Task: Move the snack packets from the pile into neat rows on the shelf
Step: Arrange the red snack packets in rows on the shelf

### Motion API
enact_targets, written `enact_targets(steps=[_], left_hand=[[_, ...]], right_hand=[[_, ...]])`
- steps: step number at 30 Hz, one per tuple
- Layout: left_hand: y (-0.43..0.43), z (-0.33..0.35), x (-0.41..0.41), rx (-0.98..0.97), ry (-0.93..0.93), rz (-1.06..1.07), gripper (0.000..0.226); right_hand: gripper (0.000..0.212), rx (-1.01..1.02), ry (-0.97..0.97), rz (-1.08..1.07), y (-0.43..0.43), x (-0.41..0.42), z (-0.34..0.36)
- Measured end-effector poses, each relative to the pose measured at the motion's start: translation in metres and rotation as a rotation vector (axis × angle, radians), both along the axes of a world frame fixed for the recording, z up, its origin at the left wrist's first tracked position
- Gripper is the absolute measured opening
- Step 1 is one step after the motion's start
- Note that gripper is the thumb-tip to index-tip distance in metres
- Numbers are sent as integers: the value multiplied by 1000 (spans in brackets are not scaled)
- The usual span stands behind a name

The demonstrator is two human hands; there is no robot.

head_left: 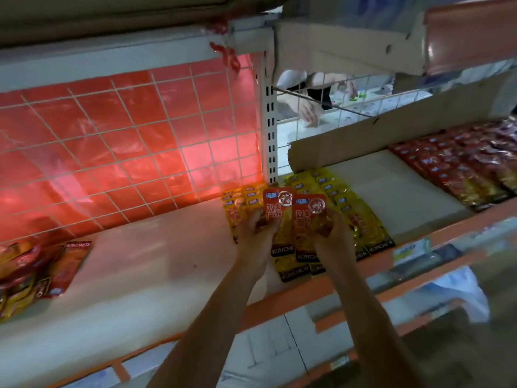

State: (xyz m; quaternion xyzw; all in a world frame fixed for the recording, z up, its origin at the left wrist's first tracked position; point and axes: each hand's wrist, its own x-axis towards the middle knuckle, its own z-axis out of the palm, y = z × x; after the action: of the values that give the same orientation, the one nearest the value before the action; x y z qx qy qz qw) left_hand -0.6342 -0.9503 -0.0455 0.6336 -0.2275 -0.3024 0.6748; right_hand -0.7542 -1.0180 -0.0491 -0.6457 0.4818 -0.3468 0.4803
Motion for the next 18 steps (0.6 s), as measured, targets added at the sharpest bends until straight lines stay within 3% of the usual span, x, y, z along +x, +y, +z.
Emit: enact_targets(steps=[4, 8, 11, 18], left_hand=[[-25, -6, -17, 50, -8, -108, 28], [-49, -4, -39, 65, -51, -183, 15], [-75, -1, -53, 75, -64, -221, 19], [-166, -1, -96, 51, -82, -169, 9]], right_hand=[[42, -24, -19, -57, -11, -22, 5], [47, -39, -37, -140, -30, -42, 4], [50, -36, -76, -166, -54, -59, 0], [52, 10, -55, -160, -148, -104, -3]])
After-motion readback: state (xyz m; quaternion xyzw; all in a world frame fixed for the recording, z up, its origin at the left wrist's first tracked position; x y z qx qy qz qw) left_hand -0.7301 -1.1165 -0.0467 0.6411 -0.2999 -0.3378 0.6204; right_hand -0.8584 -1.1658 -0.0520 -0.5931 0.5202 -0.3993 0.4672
